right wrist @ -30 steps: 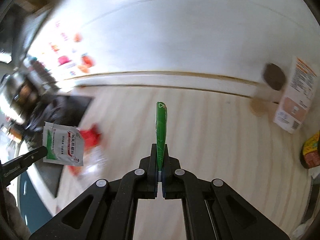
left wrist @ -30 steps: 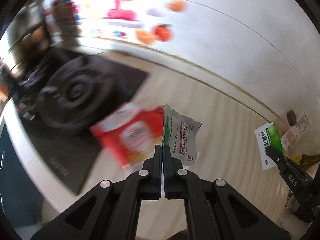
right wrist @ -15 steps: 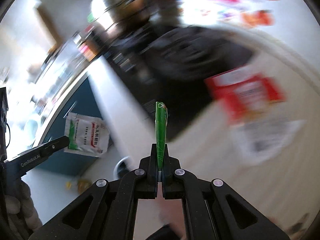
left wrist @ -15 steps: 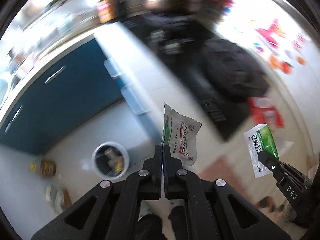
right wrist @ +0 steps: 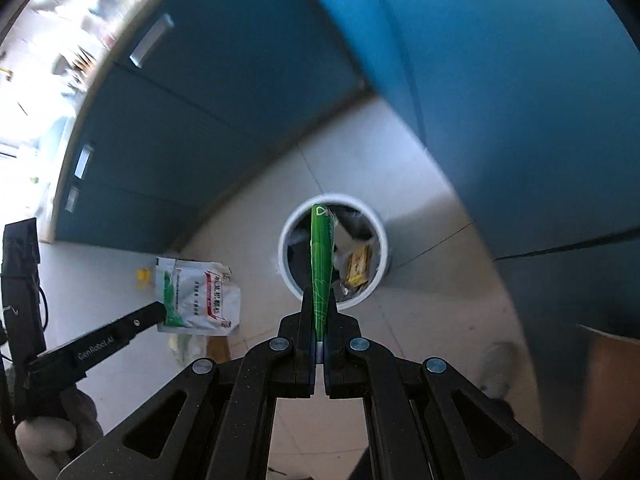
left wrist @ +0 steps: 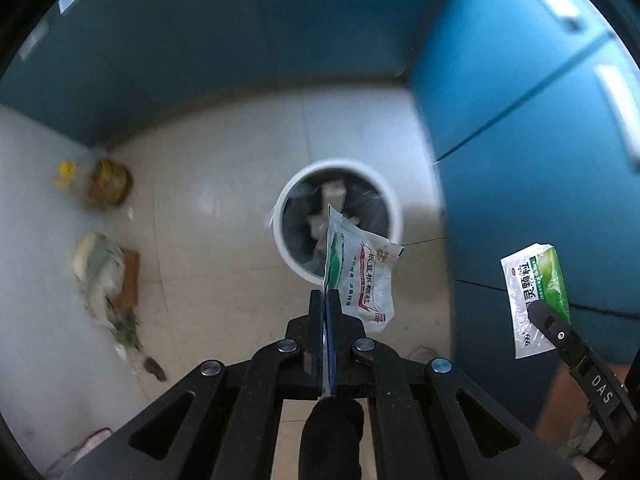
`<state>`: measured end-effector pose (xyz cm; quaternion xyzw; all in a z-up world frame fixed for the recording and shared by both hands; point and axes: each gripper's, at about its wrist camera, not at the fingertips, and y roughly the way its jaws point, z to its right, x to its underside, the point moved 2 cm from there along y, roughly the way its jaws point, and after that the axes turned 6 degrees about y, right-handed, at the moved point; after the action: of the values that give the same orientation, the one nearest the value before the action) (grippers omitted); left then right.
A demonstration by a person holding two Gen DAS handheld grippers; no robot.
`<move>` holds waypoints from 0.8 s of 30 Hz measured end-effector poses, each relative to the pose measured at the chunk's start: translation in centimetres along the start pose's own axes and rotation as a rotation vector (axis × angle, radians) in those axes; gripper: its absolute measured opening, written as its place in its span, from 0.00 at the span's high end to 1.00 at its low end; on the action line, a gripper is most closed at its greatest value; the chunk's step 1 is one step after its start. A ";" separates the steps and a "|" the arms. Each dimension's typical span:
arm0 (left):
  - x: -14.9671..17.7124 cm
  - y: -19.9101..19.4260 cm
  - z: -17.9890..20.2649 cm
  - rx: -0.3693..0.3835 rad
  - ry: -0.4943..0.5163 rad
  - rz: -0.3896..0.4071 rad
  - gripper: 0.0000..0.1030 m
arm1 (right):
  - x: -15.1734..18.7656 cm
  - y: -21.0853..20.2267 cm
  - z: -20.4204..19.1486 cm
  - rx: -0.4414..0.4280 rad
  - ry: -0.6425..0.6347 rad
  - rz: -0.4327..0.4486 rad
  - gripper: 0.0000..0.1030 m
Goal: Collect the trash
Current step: 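Carry sachet and green packet to the bin and open both tools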
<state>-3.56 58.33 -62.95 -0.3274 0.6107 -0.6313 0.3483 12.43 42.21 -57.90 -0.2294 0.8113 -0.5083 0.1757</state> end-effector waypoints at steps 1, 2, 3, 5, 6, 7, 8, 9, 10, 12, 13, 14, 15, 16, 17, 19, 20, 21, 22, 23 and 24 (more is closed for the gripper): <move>-0.5 2.7 -0.7 0.005 -0.014 -0.015 1.00 | 0.0 2.9 0.1 0.001 -0.003 -0.017 0.98; -0.7 4.9 -1.4 0.006 -0.024 -0.023 1.00 | 0.0 5.8 0.2 0.005 -0.008 -0.036 0.98; -1.3 8.1 -2.1 0.008 -0.033 -0.033 1.00 | -0.2 8.9 0.5 0.005 -0.010 -0.056 0.98; -2.1 12.8 -3.3 0.014 -0.054 -0.053 1.00 | -0.4 15.2 1.2 0.021 -0.022 -0.090 0.98; -2.5 14.9 -3.8 0.018 -0.064 -0.062 1.00 | -0.7 18.0 1.5 0.034 -0.034 -0.104 0.98; -2.6 16.1 -4.1 0.018 -0.069 -0.068 1.00 | -0.8 20.4 1.8 0.042 -0.047 -0.115 0.98; -3.0 18.1 -4.5 0.020 -0.074 -0.076 1.00 | -1.1 22.2 1.8 0.053 -0.062 -0.124 0.98; -3.2 19.4 -4.8 0.024 -0.078 -0.083 1.00 | -1.5 24.3 2.0 0.073 -0.086 -0.131 0.98; -3.3 21.0 -5.3 0.025 -0.084 -0.094 1.00 | -1.6 26.3 2.1 0.089 -0.109 -0.138 0.98; -3.6 22.6 -5.8 0.022 -0.086 -0.105 1.00 | -1.8 29.4 2.3 0.116 -0.146 -0.150 0.98; -3.8 23.3 -6.1 0.024 -0.089 -0.110 1.00 | -1.9 31.1 2.4 0.131 -0.168 -0.157 0.98; -3.9 23.9 -6.2 0.023 -0.091 -0.116 1.00 | -1.9 32.2 2.3 0.138 -0.179 -0.166 0.98; -4.1 24.4 -6.5 0.023 -0.092 -0.120 1.00 | -2.0 33.0 2.4 0.147 -0.187 -0.172 0.98; -4.1 24.9 -6.7 0.026 -0.091 -0.127 1.00 | -1.9 33.8 2.4 0.156 -0.199 -0.179 0.98; -4.3 24.9 -6.8 0.027 -0.088 -0.131 1.00 | -1.8 34.6 2.4 0.160 -0.210 -0.187 0.98; -4.5 24.9 -7.0 0.018 -0.080 -0.132 0.99 | -1.5 35.2 2.4 0.176 -0.229 -0.202 0.97; -4.6 24.7 -7.0 0.011 -0.078 -0.129 0.97 | -1.4 35.6 2.4 0.183 -0.231 -0.214 0.96; -4.5 24.4 -7.1 0.014 -0.080 -0.124 0.97 | -1.3 35.8 2.4 0.189 -0.231 -0.228 0.94; -4.7 24.3 -7.0 0.019 -0.084 -0.123 0.97 | -1.3 36.2 2.5 0.203 -0.233 -0.247 0.84; -4.7 24.1 -7.1 0.018 -0.089 -0.121 0.96 | -1.3 36.3 2.5 0.223 -0.234 -0.251 0.67; -4.7 23.8 -7.2 0.011 -0.087 -0.114 0.96 | -1.3 36.2 2.5 0.228 -0.230 -0.248 0.58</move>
<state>-6.12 65.95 -86.92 -0.3867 0.5719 -0.6386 0.3400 7.78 54.73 -91.61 -0.3629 0.6884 -0.5851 0.2281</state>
